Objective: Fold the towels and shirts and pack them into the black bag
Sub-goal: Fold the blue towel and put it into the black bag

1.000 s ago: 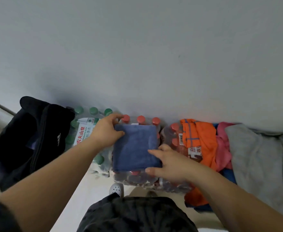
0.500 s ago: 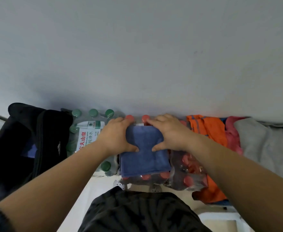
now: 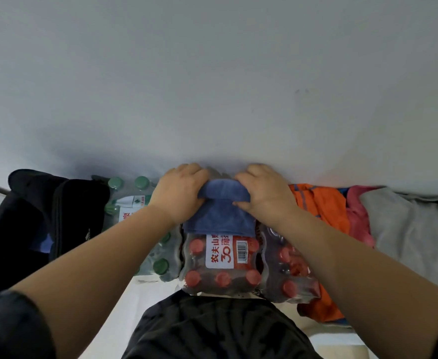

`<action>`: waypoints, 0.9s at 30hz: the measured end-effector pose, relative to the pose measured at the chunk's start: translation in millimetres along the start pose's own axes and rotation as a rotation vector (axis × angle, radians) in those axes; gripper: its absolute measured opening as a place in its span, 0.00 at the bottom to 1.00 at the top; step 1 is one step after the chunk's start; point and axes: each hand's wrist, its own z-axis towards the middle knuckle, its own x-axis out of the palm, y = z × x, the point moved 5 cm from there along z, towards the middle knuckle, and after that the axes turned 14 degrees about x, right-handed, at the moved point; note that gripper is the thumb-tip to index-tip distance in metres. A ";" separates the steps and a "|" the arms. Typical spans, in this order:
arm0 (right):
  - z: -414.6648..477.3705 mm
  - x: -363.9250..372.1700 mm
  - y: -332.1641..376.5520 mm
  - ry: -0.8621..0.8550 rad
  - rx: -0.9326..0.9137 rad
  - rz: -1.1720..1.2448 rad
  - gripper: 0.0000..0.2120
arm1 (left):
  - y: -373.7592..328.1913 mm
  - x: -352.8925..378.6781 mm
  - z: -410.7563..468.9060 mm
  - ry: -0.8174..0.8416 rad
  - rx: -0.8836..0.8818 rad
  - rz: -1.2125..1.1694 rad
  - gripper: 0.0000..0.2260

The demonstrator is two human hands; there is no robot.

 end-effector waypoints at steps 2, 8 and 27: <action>-11.9 4.1 -1.7 0.008 -0.017 0.056 0.19 | -10.2 0.3 -6.2 -0.030 0.023 0.039 0.04; -60.4 12.2 -7.7 0.078 -0.081 0.103 0.31 | -39.0 4.5 -48.7 0.011 -0.001 0.003 0.24; -110.3 39.9 -11.0 0.344 -0.256 -0.210 0.41 | -69.7 10.0 -31.6 0.138 -0.148 -0.105 0.27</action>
